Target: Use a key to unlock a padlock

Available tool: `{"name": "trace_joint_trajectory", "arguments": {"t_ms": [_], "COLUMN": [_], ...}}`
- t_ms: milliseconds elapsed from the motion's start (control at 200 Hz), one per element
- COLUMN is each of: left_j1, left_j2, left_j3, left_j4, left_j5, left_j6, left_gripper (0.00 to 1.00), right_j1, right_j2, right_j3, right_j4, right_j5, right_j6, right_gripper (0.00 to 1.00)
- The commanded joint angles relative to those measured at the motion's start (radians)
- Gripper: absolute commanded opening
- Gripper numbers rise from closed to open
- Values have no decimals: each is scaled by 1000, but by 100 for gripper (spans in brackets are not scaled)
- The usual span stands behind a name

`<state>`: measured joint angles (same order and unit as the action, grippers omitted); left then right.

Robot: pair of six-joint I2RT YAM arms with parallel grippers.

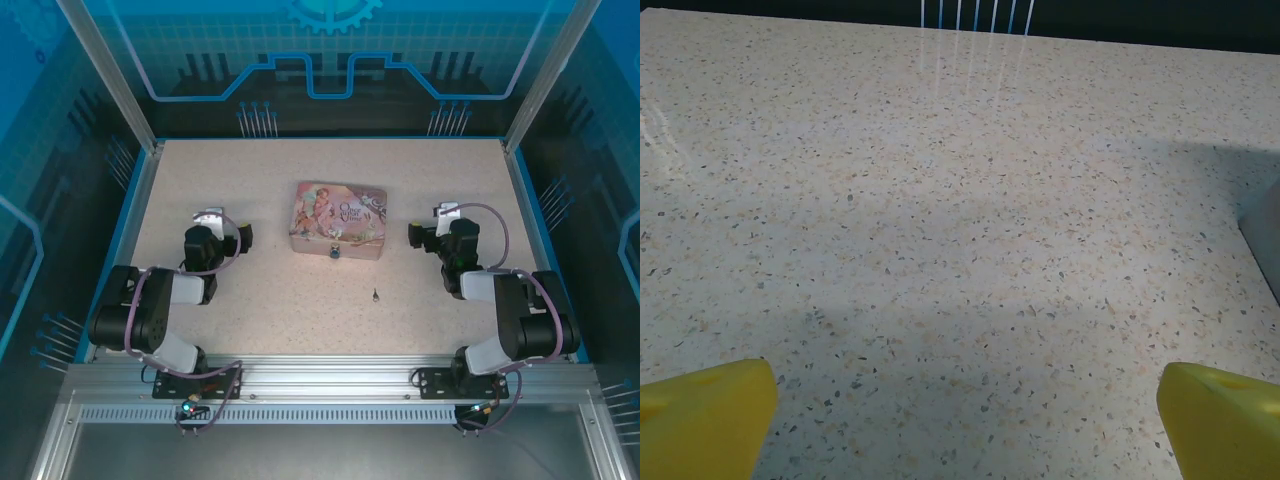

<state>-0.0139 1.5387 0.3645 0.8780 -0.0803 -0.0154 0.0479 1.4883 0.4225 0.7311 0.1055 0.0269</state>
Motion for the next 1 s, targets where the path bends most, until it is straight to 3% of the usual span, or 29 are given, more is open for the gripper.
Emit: {"name": "trace_joint_trajectory", "arguments": {"t_ms": [0,845,995], "left_j1": [3,5,-4], "left_j2": [13,12,-94], "left_j3": [19,16,-68], "left_j4": [40,45,115], "left_j5": [21,4,-44], "left_j6": [29,21,17], "left_gripper": [99,99,99], "right_j1": [15,16,14], "right_j2": [13,13,12], "right_j3": [-1,-1,-2], "right_j4": [40,40,40], "right_j5": [20,19,14], "right_j6": [-14,-15,-13], "right_gripper": [100,100,100]}}
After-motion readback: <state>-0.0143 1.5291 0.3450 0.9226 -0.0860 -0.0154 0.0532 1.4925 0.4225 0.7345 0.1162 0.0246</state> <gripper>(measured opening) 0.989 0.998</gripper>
